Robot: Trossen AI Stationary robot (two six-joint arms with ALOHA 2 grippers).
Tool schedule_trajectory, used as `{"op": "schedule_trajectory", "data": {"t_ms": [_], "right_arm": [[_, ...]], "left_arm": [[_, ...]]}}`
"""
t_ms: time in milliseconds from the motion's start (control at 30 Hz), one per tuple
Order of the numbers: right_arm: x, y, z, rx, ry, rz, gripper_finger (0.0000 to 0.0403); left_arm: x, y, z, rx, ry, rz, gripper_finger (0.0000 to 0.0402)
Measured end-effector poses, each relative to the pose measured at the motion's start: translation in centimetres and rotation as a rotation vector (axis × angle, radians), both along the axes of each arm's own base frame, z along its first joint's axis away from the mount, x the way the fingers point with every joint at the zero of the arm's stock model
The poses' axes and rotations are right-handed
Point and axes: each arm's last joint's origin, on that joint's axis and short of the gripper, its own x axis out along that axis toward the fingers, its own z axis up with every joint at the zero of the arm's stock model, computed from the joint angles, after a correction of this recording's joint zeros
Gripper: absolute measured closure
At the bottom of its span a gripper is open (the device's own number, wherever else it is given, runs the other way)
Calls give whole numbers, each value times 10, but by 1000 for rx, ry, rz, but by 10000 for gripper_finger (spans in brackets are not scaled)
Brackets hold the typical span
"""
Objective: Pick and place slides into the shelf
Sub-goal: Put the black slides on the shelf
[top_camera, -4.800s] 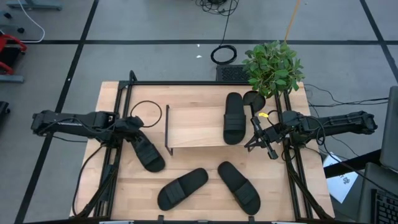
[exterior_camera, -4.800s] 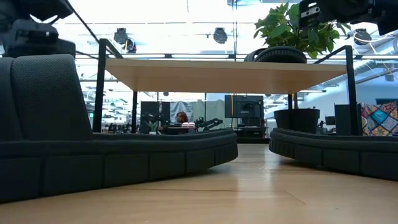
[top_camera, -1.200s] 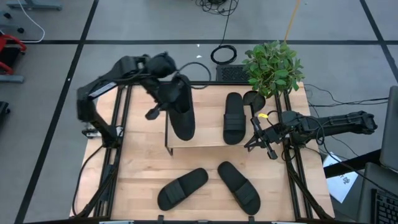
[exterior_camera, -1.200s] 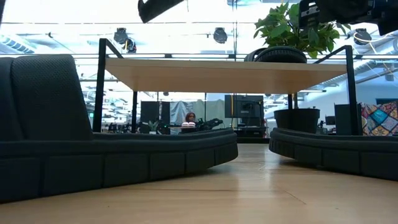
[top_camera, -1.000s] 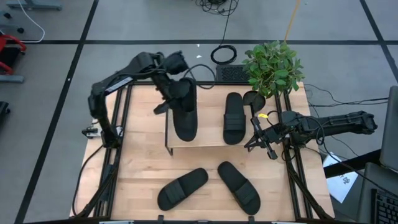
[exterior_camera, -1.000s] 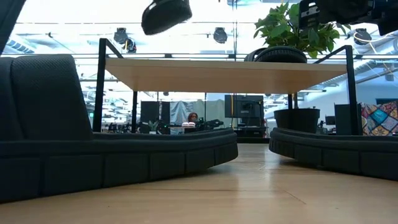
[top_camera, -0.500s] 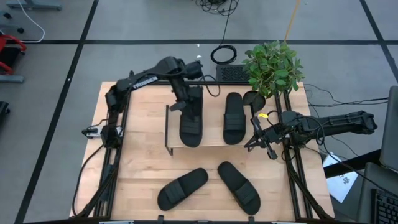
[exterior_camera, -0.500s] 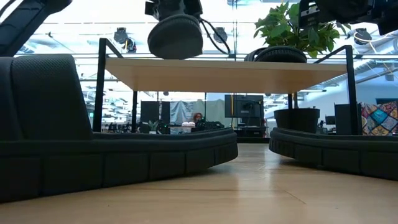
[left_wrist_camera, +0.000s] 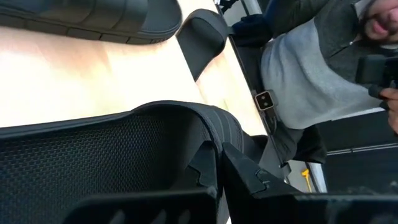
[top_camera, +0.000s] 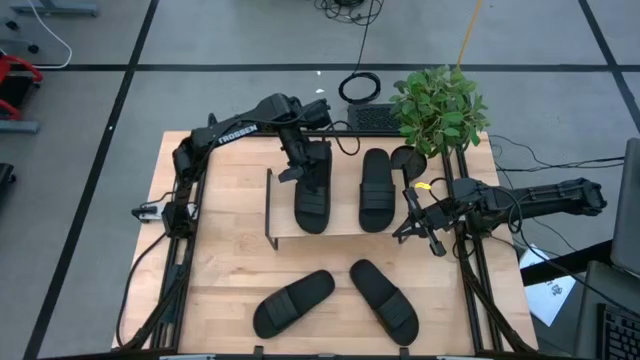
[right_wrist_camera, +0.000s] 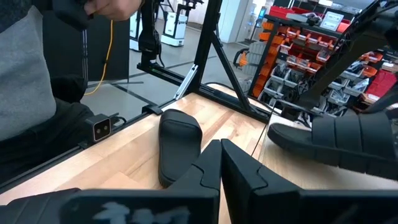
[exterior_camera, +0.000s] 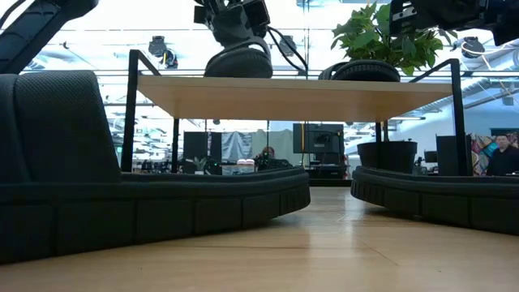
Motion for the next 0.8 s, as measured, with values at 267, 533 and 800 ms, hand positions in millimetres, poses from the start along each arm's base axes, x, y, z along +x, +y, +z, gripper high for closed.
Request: {"op": "schedule_trajectory", "data": {"t_ms": [267,533,800], "right_arm": [[0,0,0,0,-1,0,403],[0,0,0,0,-1,0,403],[0,0,0,2,0,0,403]], "left_arm": [[0,-1,0,-25,40,29,401],[8,-16,0,-40,54,20,401],[16,-24,-8,0,67,21,401]]}}
